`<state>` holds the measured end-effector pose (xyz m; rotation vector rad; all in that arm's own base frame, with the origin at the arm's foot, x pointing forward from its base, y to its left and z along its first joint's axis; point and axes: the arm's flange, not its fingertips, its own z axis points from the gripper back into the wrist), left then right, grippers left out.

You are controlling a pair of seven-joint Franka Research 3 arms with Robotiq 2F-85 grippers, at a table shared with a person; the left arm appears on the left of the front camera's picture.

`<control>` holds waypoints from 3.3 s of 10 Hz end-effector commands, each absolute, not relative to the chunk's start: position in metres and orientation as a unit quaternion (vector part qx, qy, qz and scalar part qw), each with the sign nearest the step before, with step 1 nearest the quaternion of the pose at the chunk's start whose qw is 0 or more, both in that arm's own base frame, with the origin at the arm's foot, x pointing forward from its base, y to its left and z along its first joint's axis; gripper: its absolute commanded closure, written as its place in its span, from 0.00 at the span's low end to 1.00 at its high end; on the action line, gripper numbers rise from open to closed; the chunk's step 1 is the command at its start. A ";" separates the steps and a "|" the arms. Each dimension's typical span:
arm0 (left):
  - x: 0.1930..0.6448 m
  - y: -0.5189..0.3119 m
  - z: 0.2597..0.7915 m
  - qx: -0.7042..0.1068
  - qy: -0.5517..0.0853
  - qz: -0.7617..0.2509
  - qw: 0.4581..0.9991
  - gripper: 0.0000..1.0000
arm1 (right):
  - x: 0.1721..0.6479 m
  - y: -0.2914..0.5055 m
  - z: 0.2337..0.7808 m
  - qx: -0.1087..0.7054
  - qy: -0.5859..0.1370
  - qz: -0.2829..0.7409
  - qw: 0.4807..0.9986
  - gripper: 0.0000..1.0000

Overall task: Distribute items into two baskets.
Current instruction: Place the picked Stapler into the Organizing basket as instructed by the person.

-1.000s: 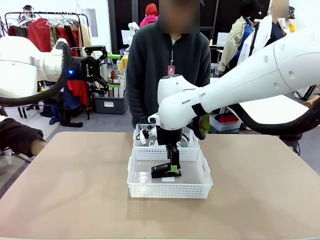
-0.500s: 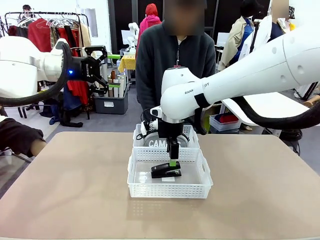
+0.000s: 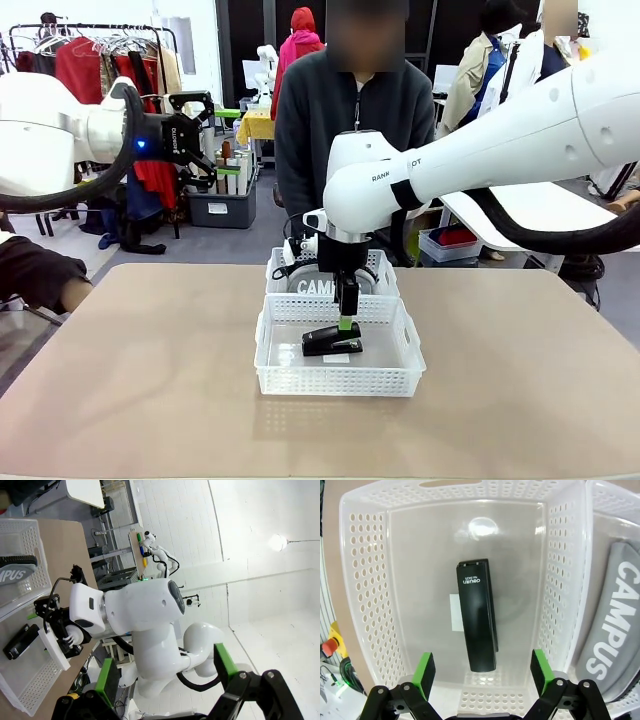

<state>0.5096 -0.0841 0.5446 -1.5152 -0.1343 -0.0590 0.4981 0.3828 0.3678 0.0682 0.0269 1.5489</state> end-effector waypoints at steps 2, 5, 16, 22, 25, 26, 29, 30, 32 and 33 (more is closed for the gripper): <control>0.508 -0.084 0.547 -0.693 -0.063 -0.024 0.718 0.00 | 0.498 0.384 0.369 0.025 0.011 0.700 0.714 0.00; 0.508 -0.084 0.547 -0.693 -0.063 -0.024 0.718 0.00 | 0.490 0.371 0.386 0.074 0.013 0.658 0.749 0.00; 0.508 -0.084 0.547 -0.693 -0.063 -0.024 0.718 0.00 | 0.480 0.194 0.481 0.491 -0.050 0.269 0.827 0.00; 0.508 -0.084 0.547 -0.693 -0.063 -0.024 0.718 0.00 | 0.492 0.171 0.480 0.497 -0.047 0.240 0.833 0.00; 0.508 -0.084 0.547 -0.693 -0.063 -0.024 0.718 0.00 | 0.498 0.168 0.482 0.534 -0.032 0.198 0.821 0.00; 0.508 -0.084 0.547 -0.693 -0.063 -0.024 0.718 0.00 | 0.501 0.154 0.494 0.576 -0.010 0.165 0.801 0.00; 0.508 -0.084 0.547 -0.693 -0.063 -0.024 0.718 0.00 | 0.516 0.106 0.520 0.648 -0.012 0.105 0.755 0.00; 0.508 -0.084 0.547 -0.693 -0.063 -0.024 0.718 0.00 | 0.518 0.095 0.521 0.661 -0.014 0.091 0.745 0.00; 0.508 -0.084 0.547 -0.693 -0.063 -0.024 0.718 0.00 | 0.529 0.067 0.527 0.685 -0.018 0.053 0.726 0.00; 0.508 -0.084 0.547 -0.693 -0.063 -0.024 0.718 0.00 | 0.536 0.057 0.530 0.688 -0.022 0.048 0.724 0.00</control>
